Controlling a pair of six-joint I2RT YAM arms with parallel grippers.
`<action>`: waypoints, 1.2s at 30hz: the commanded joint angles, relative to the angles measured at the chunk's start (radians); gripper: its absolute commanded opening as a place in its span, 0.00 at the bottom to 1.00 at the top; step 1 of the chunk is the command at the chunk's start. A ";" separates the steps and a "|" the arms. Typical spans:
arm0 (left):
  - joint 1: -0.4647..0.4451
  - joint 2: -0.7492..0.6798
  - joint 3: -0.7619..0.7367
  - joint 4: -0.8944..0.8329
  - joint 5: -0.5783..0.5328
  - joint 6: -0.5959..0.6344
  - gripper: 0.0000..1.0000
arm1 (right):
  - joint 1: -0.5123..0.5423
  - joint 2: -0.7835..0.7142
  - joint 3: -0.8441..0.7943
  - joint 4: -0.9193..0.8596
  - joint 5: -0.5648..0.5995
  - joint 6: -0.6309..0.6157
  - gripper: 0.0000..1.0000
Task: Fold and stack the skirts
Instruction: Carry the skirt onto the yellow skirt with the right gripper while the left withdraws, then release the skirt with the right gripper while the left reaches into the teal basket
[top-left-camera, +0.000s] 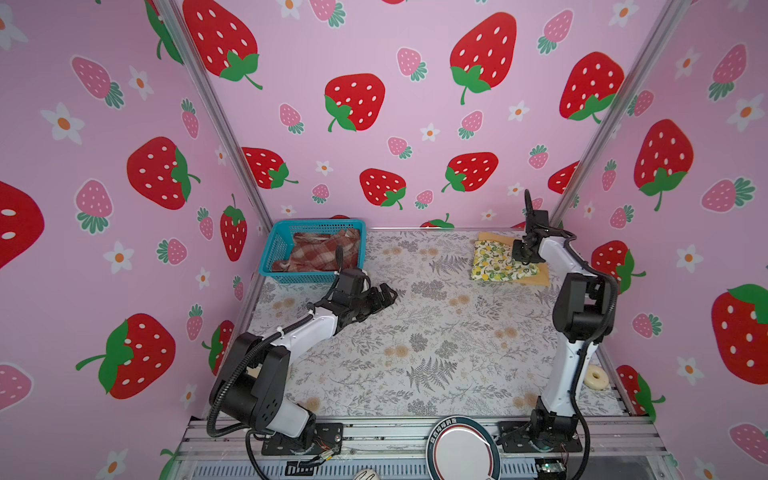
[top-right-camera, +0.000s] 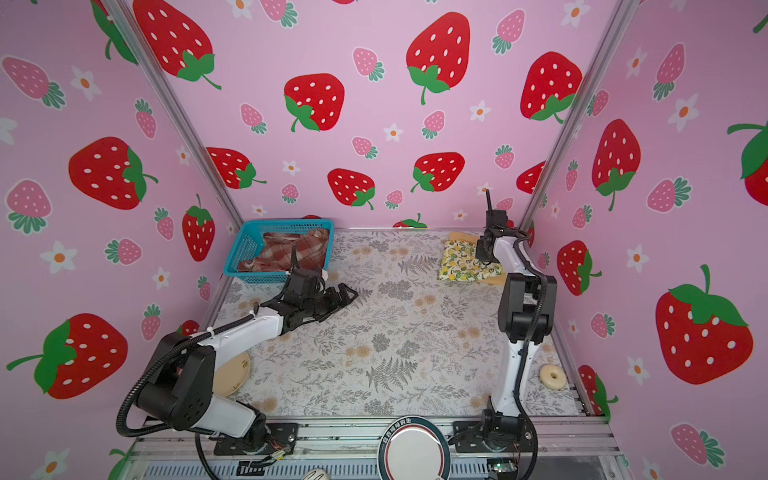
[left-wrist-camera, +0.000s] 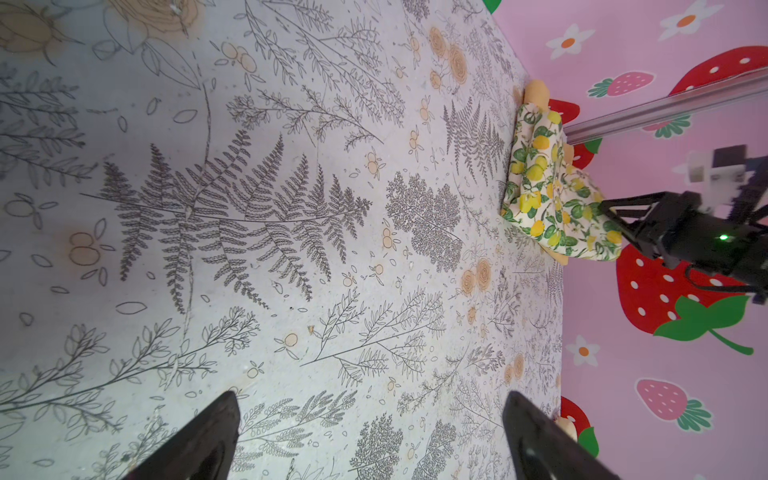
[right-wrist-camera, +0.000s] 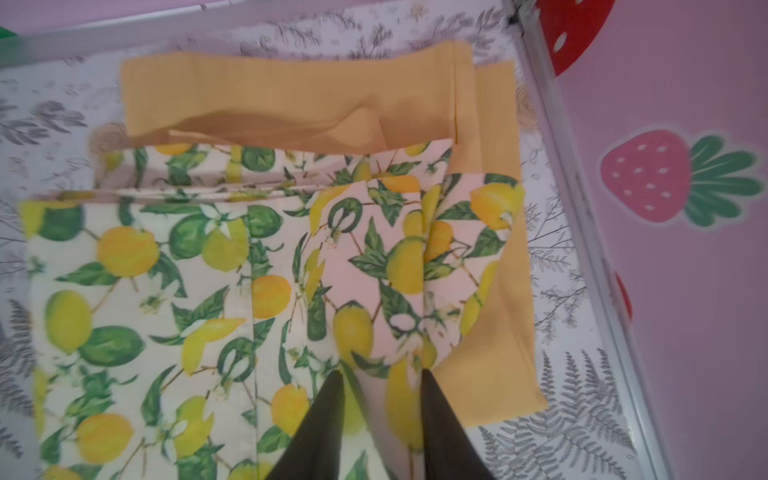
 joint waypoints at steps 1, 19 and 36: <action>0.016 -0.047 0.051 -0.058 -0.006 0.031 1.00 | -0.006 -0.005 -0.017 0.023 0.006 0.010 0.45; 0.208 -0.166 0.295 -0.330 -0.126 0.097 0.99 | 0.078 -0.421 -0.242 0.176 -0.174 0.051 1.00; 0.467 0.192 0.660 -0.556 -0.247 0.178 1.00 | 0.327 -0.686 -0.620 0.382 -0.308 0.125 1.00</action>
